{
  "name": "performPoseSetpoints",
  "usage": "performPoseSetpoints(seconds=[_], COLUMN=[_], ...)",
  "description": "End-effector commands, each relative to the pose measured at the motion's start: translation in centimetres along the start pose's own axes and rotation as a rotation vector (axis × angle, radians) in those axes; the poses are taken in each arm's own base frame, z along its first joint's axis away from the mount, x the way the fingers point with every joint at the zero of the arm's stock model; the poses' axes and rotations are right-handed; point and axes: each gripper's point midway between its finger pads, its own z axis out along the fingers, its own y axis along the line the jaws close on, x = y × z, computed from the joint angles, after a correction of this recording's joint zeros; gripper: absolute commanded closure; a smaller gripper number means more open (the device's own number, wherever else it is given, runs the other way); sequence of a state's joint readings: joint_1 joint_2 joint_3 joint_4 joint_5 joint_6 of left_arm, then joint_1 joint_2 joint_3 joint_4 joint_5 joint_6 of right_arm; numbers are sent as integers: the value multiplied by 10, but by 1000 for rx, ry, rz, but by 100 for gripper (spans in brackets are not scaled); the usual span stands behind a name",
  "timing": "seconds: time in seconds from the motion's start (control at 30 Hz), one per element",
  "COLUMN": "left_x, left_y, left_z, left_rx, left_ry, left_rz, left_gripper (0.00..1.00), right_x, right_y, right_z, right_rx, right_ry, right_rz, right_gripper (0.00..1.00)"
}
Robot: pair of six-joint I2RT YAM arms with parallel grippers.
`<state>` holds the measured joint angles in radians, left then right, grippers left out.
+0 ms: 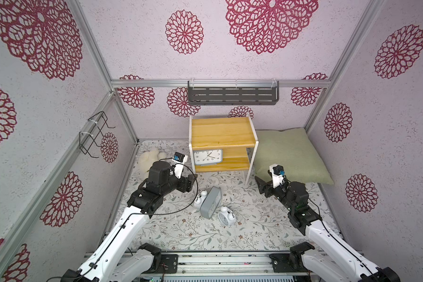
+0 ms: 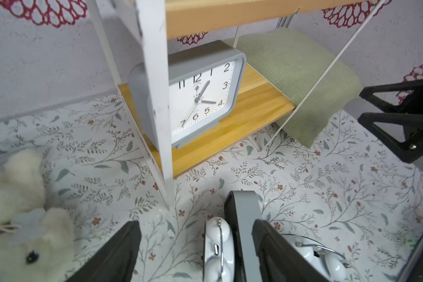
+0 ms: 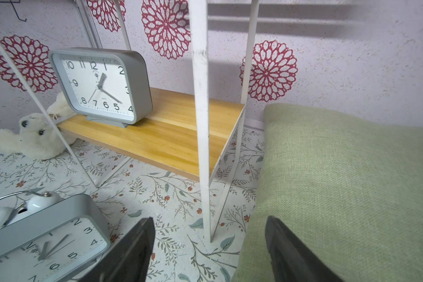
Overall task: Place the alarm clocks on the shelf by style
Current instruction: Pick up the alarm from the center of the board.
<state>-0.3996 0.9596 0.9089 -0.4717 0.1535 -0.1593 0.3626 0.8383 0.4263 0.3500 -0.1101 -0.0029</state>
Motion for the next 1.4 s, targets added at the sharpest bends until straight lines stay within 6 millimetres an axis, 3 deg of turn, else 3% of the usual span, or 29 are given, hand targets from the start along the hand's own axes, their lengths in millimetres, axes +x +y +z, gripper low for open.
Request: performPoseSetpoints(seconds=[0.0,0.27,0.47,0.8,1.1,1.2,1.37], left_x=[39,74,108,141,156,164,166], left_y=[-10,-41,-63,-71,-80,-76,-77], left_z=[-6,7,24,46,65,71,73], left_rx=[-10,66,110,67,97,77,72], left_ry=[117,261,420,551,582,605,641], left_rz=[-167,-247,-157,-17,21,29,61], left_gripper=[21,28,31,28,30,38,64], right_x=[-9,-1,4,7,10,11,11], right_y=[4,10,8,5,3,2,2], right_z=[-9,-11,-16,-18,-16,-16,-15], right_rx=[-17,-52,-37,-16,-5,-3,0], right_ry=[-35,-15,-12,-10,0,1,2], right_rz=[37,76,78,71,72,73,68], right_gripper=[21,21,19,18,17,17,17])
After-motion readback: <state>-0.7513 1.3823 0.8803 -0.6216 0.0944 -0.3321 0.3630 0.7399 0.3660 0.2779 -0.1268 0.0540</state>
